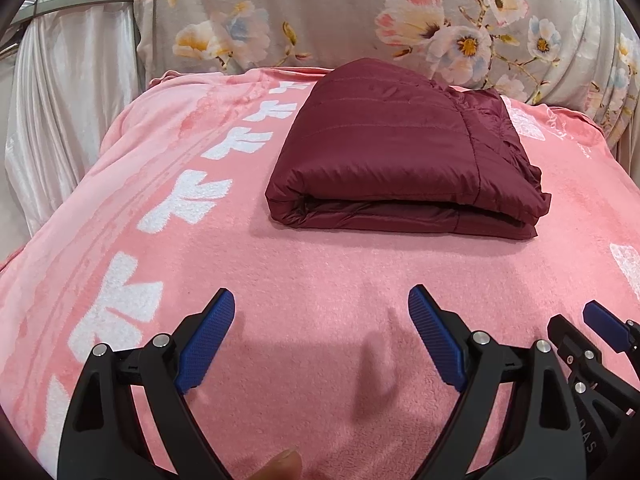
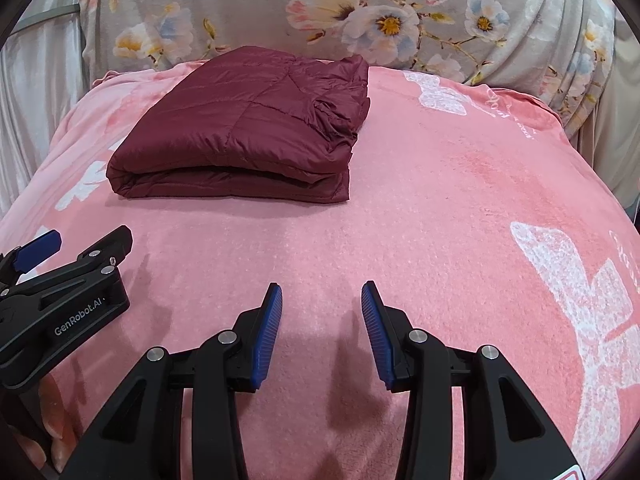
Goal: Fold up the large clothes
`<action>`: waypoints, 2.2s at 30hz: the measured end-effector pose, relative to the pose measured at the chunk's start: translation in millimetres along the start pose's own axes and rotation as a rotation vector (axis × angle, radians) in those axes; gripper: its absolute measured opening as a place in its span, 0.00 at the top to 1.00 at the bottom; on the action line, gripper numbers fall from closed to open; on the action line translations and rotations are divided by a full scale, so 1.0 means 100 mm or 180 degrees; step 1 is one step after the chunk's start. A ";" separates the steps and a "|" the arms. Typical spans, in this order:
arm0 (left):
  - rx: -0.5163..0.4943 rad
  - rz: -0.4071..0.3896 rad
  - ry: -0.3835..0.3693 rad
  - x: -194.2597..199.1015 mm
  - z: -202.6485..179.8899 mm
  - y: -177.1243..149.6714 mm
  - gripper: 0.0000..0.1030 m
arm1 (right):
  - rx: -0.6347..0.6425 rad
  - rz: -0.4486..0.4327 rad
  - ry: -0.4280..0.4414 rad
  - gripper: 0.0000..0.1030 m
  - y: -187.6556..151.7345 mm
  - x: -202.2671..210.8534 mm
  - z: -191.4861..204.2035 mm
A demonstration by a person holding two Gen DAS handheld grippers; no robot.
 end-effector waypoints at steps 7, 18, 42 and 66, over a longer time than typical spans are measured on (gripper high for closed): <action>-0.0003 -0.0010 0.0001 0.01 0.00 0.00 0.16 | -0.0001 -0.0007 -0.0003 0.60 0.00 0.01 -0.01; -0.0014 -0.0016 0.0001 0.01 0.01 0.00 0.16 | -0.0002 -0.0011 -0.0001 0.60 0.00 0.01 -0.03; -0.0036 -0.0052 -0.0008 0.02 0.02 0.02 0.16 | 0.0008 -0.0011 0.0006 0.60 0.00 0.01 -0.04; -0.0063 -0.0115 -0.0066 0.07 -0.05 0.04 0.18 | 0.0007 -0.0017 0.0002 0.60 -0.01 0.01 -0.03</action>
Point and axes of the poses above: each gripper's, at about its wrist camera, not at the fingertips, and x roughly against the way its jaws point, z to its left, y to its top, the point moved 6 cm from there along -x, roughly the way its jaws point, and after that the axes turned 14 degrees about -z, right-handed, at the moved point
